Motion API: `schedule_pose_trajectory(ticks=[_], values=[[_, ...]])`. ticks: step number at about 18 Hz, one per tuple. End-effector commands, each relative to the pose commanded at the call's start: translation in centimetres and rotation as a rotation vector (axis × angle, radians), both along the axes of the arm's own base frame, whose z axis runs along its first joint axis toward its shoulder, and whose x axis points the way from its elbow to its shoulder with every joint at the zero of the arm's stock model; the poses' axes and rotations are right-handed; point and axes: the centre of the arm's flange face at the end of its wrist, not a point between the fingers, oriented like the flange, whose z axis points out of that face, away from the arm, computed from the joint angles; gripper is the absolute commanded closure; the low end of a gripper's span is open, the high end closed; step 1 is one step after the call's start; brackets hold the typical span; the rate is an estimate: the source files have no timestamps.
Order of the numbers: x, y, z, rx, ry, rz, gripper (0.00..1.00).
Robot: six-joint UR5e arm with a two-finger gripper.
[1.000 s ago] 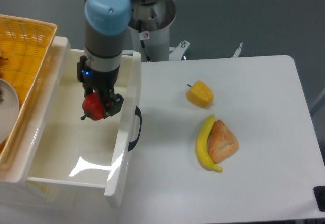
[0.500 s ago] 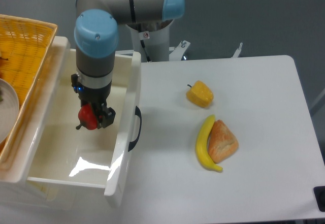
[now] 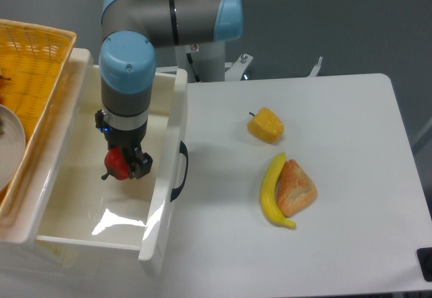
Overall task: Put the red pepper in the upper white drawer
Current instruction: 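Lower the red pepper down into the white drawer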
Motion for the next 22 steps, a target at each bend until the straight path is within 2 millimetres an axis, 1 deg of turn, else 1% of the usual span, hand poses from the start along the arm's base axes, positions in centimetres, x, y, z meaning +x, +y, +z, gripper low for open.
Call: schedule_pose_trajectory(ticks=[1,4,5,7,9,10,14,21,22], values=[[0.0,0.1,-0.3,-0.004,-0.002,-0.002,0.76],[0.1,0.2,-0.5,-0.005,-0.003,-0.002,0.74],[0.2,0.2,-0.6,-0.007,-0.004,-0.003,0.71],[0.2,0.2,-0.7,-0.008,-0.005,-0.005,0.58],[0.4,0.4,-1.0,-0.012,-0.007,-0.009,0.51],[0.4,0.4,-1.1,-0.013,-0.008,-0.009,0.45],[0.4,0.6,-1.5,-0.015,-0.009,-0.014,0.38],[0.5,0.5,-1.7,-0.02,-0.012,-0.011,0.19],[0.5,0.6,-1.7,-0.02,-0.012,-0.011,0.16]])
